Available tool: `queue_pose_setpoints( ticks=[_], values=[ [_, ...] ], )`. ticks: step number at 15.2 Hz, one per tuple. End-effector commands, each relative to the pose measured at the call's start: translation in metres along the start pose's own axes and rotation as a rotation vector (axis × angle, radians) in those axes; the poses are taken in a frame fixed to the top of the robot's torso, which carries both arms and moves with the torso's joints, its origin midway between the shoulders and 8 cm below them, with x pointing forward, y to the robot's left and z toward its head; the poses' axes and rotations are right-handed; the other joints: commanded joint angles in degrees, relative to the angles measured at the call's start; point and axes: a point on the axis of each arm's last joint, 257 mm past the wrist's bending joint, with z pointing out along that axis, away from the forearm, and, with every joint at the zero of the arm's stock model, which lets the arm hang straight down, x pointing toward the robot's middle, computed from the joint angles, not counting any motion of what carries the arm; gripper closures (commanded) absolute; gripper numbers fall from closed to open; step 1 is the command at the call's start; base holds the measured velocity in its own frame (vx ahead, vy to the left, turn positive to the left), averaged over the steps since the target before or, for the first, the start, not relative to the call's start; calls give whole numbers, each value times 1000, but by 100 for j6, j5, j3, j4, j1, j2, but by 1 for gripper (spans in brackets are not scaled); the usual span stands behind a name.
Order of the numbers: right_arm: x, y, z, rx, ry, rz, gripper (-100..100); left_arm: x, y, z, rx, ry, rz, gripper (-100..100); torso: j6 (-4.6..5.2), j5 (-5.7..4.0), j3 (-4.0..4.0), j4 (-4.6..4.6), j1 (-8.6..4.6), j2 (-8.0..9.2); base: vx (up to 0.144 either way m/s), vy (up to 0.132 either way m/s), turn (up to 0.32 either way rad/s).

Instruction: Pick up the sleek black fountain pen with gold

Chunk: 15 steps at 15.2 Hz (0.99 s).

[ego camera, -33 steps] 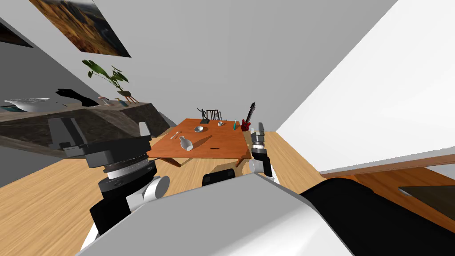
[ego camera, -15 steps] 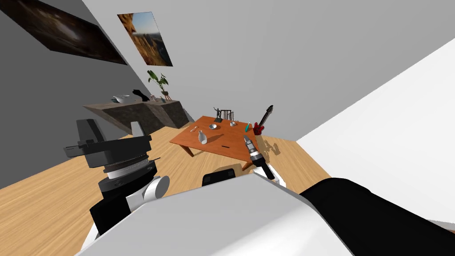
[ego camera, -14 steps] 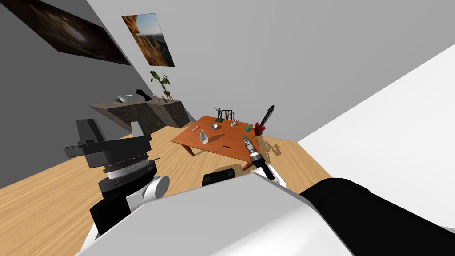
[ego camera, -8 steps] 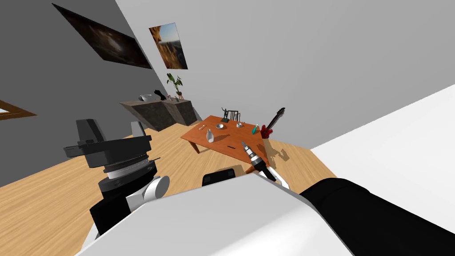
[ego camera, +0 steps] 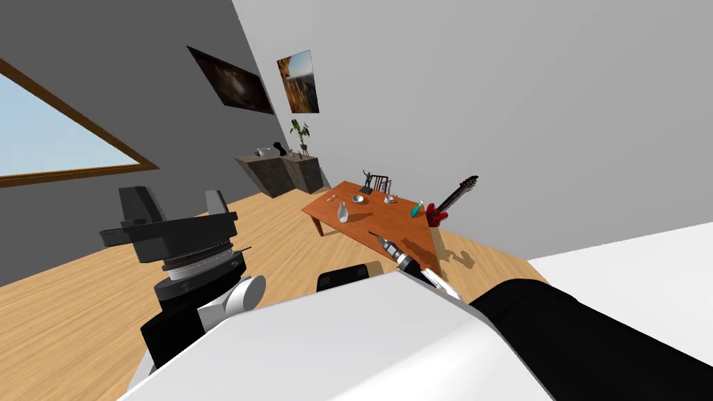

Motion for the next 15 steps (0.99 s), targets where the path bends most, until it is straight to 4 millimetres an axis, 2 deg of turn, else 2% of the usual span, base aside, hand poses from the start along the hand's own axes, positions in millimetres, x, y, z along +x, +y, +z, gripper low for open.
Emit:
queue_pose_setpoints(
  ticks=[1,2,4,5,6,7,8,9,10,11,12,14,15],
  values=[
    [25,-29,-20,58,85,-52,-100,0,0,0,0,0,0,0,0,0,0,0,0,0,54,64,313],
    [24,-30,-21,59,92,-61,-100,0,0,0,0,0,0,0,-3,-1,-2,0,-2,-3,57,55,275],
    [59,-72,-52,140,216,-136,-100,0,0,0,0,0,0,0,-2,-1,-3,-1,-4,-5,67,80,408],
    [57,-73,-53,141,222,-144,-100,0,0,0,0,0,0,0,-6,0,-5,-2,5,-10,88,87,402],
    [72,-95,-72,181,287,-186,-100,0,0,0,0,0,0,0,-2,2,-8,-3,8,-13,93,77,380],
    [72,-95,-72,181,287,-186,-100,0,0,0,0,0,0,0,-3,1,-9,-4,6,-17,77,65,256],
    [85,-116,-93,220,352,-226,-100,0,0,0,0,0,0,0,1,1,-8,-3,5,-14,79,68,277],
    [85,-116,-93,220,352,-226,-100,0,0,0,0,0,0,0,-1,0,-8,-3,5,-13,78,60,250],
    [96,-136,-115,257,416,-267,-100,0,0,0,0,0,0,0,0,1,-7,-3,3,-12,83,63,353],
    [96,-136,-115,257,416,-267,-100,0,0,0,0,0,0,0,-3,1,-7,-3,4,-13,78,47,263],
    [106,-156,-138,293,480,-306,-100,0,0,0,0,0,0,0,0,1,-7,-3,0,-12,85,48,308],
    [106,-156,-138,293,480,-306,-100,0,0,0,0,0,0,0,-1,0,-8,-3,-1,-13,70,36,177],
    [114,-174,-162,327,542,-344,-100,0,0,0,0,0,0,0,3,-1,-4,-2,-4,-7,59,29,200]
  ],
)
